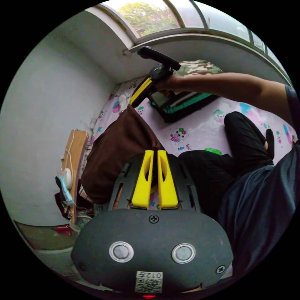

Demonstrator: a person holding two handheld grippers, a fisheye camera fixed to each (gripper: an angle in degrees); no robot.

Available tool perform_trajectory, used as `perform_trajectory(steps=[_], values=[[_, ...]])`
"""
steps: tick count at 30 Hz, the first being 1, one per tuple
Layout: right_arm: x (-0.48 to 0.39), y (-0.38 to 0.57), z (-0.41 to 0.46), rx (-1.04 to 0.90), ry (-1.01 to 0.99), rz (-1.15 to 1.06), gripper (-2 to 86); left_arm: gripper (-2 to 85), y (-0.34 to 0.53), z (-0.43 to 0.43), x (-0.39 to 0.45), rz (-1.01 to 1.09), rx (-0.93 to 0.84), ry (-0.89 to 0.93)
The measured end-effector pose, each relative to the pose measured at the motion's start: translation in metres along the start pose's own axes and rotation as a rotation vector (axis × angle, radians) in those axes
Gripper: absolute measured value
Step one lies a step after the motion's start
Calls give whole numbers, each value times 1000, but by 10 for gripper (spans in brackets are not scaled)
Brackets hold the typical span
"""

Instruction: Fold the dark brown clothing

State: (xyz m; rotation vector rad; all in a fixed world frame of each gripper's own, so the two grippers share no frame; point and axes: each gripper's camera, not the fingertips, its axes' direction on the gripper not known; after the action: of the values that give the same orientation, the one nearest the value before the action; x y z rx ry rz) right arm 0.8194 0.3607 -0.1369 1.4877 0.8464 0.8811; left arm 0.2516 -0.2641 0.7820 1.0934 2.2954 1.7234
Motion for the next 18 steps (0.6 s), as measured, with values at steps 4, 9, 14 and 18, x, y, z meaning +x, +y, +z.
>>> perform_trajectory(steps=[4, 9, 14, 18], values=[[15, -5, -7, 47, -24, 35, -10, 2, -1, 3, 28, 64, -20, -178], [26, -64, -15, 32, 12, -39, -10, 2, -2, -19, 3, 98, -23, -318], [28, -111, -48, 156, 75, -158, -10, 4, 24, -74, -86, -135, 130, -201], [58, -58, -34, 74, 22, -119, -9, 6, 20, -8, -43, -18, 37, -159]])
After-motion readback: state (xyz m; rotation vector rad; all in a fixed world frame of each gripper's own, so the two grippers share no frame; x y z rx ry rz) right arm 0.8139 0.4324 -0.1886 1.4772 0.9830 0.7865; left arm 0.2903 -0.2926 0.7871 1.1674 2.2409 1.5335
